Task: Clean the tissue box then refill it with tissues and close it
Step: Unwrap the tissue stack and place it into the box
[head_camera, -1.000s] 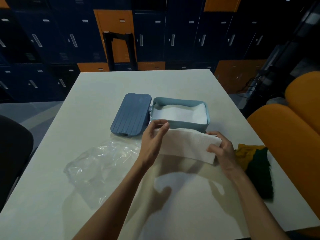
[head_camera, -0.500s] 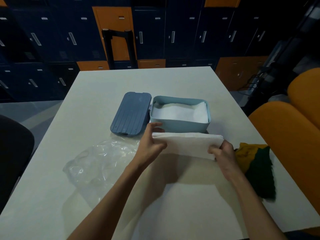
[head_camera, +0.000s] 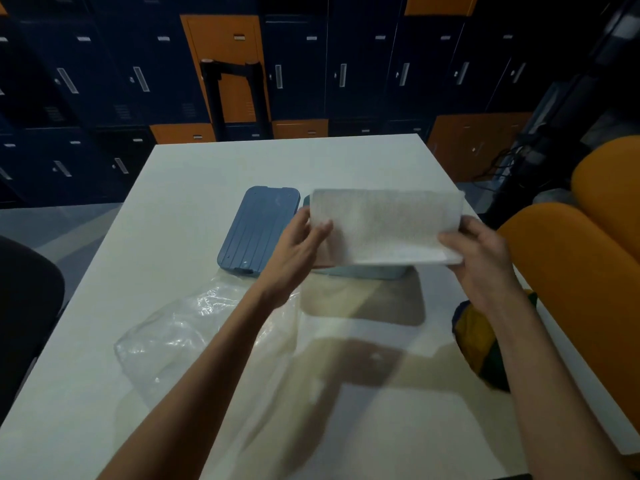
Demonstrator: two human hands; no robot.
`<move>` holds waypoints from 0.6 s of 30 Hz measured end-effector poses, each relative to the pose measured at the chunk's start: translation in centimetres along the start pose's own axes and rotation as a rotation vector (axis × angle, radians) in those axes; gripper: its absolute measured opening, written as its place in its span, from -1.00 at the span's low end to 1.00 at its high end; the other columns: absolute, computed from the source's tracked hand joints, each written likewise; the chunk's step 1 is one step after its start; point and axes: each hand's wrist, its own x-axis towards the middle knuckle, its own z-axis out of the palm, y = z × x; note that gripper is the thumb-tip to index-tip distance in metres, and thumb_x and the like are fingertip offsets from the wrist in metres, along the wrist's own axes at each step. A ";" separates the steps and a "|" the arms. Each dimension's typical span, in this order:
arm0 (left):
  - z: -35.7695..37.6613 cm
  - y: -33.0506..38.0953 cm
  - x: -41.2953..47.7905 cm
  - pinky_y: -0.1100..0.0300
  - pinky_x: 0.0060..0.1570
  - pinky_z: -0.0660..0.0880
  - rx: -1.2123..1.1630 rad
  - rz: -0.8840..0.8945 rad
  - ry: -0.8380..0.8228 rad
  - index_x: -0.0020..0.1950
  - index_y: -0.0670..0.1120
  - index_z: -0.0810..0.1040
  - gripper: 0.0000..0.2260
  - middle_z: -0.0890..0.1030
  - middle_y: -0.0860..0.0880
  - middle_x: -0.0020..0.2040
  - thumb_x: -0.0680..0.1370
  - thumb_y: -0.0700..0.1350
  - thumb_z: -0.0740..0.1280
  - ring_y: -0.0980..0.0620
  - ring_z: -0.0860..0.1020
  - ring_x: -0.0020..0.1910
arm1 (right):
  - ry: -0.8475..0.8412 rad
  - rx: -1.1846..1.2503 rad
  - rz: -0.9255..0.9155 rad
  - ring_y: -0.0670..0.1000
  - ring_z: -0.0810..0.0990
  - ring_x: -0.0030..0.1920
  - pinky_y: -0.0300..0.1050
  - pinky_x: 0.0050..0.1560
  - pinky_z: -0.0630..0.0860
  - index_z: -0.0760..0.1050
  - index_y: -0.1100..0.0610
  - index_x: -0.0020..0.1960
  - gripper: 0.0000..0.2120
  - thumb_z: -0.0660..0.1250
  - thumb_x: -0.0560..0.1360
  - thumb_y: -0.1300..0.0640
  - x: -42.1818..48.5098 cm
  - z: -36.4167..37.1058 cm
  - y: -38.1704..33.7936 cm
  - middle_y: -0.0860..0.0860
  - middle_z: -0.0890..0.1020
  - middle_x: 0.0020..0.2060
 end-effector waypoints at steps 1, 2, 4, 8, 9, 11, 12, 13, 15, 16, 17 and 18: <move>-0.1 0.7 0.7 0.03 -0.06 0.63 0.025 -0.020 -0.012 0.31 -0.09 0.36 -0.76 0.49 0.00 0.13 0.65 -0.13 0.19 0.03 0.55 0.06 | -0.010 0.005 -0.019 -0.02 0.64 -0.03 -0.15 -0.12 0.62 0.56 0.11 0.03 -0.77 0.28 0.50 0.38 0.8 0.4 -0.5 0.00 0.65 -0.07; -0.3 1.4 1.5 0.06 -0.09 0.64 0.056 -0.030 -0.001 0.30 -0.10 0.34 -0.76 0.47 -0.04 0.14 0.64 -0.16 0.20 0.01 0.55 0.05 | -0.016 -0.013 -0.039 -0.01 0.65 -0.01 -0.14 -0.11 0.61 0.57 0.10 0.03 -0.78 0.28 0.51 0.37 1.8 0.8 -0.9 0.01 0.66 -0.05; -1.0 2.3 3.5 0.10 -0.14 0.65 0.117 -0.055 0.062 0.26 -0.14 0.37 -0.77 0.50 -0.14 0.16 0.61 -0.22 0.25 -0.05 0.58 0.02 | -0.018 -0.076 -0.055 0.02 0.64 0.02 -0.09 -0.08 0.61 0.58 0.10 0.00 -0.83 0.30 0.52 0.32 3.7 1.5 -1.6 0.03 0.66 -0.02; -2.7 2.3 6.6 0.25 -0.29 0.62 0.319 -0.178 0.183 0.11 -0.26 0.50 -0.76 0.59 -0.21 0.05 0.52 -0.18 0.40 0.01 0.62 -0.20 | 0.067 -0.333 0.024 0.11 0.62 -0.04 -0.02 -0.18 0.61 0.52 0.12 -0.18 -0.88 0.40 0.47 0.29 6.5 3.0 -1.4 0.09 0.63 -0.08; -2.9 2.0 6.9 0.28 -0.33 0.61 0.381 -0.188 0.193 0.04 -0.25 0.52 -0.79 0.61 -0.19 -0.02 0.50 -0.17 0.43 0.03 0.61 -0.26 | 0.087 -0.399 0.044 0.13 0.62 -0.06 -0.01 -0.20 0.61 0.52 0.14 -0.18 -0.89 0.42 0.45 0.29 6.8 3.3 -1.1 0.12 0.62 -0.08; -3.1 1.2 7.3 0.19 -0.26 0.61 0.572 -0.182 0.198 -0.02 -0.22 0.52 -0.77 0.60 -0.13 -0.10 0.48 -0.11 0.47 0.02 0.60 -0.24 | 0.114 -0.546 0.049 0.16 0.62 -0.07 0.02 -0.22 0.62 0.57 0.22 -0.11 -0.91 0.45 0.42 0.28 7.1 3.7 -0.8 0.17 0.61 -0.06; -3.1 0.9 7.5 0.11 -0.15 0.61 0.667 -0.170 0.195 0.01 -0.20 0.52 -0.74 0.59 -0.12 -0.07 0.47 -0.07 0.48 -0.02 0.59 -0.18 | 0.124 -0.617 0.043 0.17 0.62 -0.07 0.06 -0.20 0.64 0.60 0.26 -0.05 -0.87 0.45 0.41 0.27 7.0 3.8 -0.8 0.17 0.60 -0.07; -3.1 0.7 7.6 0.05 -0.05 0.60 0.726 -0.166 0.190 0.06 -0.19 0.51 -0.69 0.58 -0.11 -0.02 0.46 -0.05 0.48 -0.05 0.59 -0.11 | 0.131 -0.675 0.035 0.18 0.62 -0.07 0.10 -0.18 0.65 0.61 0.30 -0.01 -0.83 0.45 0.41 0.27 6.8 4.0 -0.8 0.15 0.58 -0.10; -3.1 0.5 7.8 -0.03 0.03 0.59 0.740 -0.167 0.196 0.20 -0.16 0.47 -0.60 0.58 -0.13 0.09 0.47 -0.02 0.48 -0.07 0.59 -0.03 | 0.139 -0.763 0.018 0.19 0.62 -0.08 0.14 -0.14 0.64 0.61 0.34 0.01 -0.80 0.44 0.43 0.26 6.7 4.2 -0.9 0.13 0.55 -0.16; -3.1 0.5 7.9 -0.04 0.03 0.59 0.714 -0.164 0.203 0.24 -0.15 0.45 -0.58 0.59 -0.13 0.11 0.47 -0.02 0.47 -0.07 0.60 -0.03 | 0.134 -0.780 0.011 0.19 0.62 -0.08 0.15 -0.13 0.64 0.61 0.33 -0.01 -0.82 0.43 0.43 0.26 6.8 4.3 -0.9 0.13 0.55 -0.17; -3.0 0.6 8.0 -0.01 0.01 0.59 0.686 -0.154 0.219 0.25 -0.15 0.44 -0.57 0.59 -0.14 0.12 0.48 -0.02 0.47 -0.06 0.59 -0.04 | 0.126 -0.754 0.011 0.18 0.62 -0.08 0.12 -0.14 0.64 0.61 0.31 -0.03 -0.85 0.42 0.44 0.26 6.8 4.3 -0.9 0.13 0.56 -0.16; -3.1 0.7 8.2 0.04 -0.03 0.58 0.644 -0.149 0.240 0.25 -0.15 0.45 -0.57 0.58 -0.13 0.12 0.47 -0.01 0.47 -0.03 0.57 -0.05 | 0.114 -0.694 0.030 0.16 0.62 -0.09 0.06 -0.19 0.64 0.60 0.28 -0.07 -0.90 0.41 0.44 0.26 7.0 4.2 -1.0 0.13 0.58 -0.13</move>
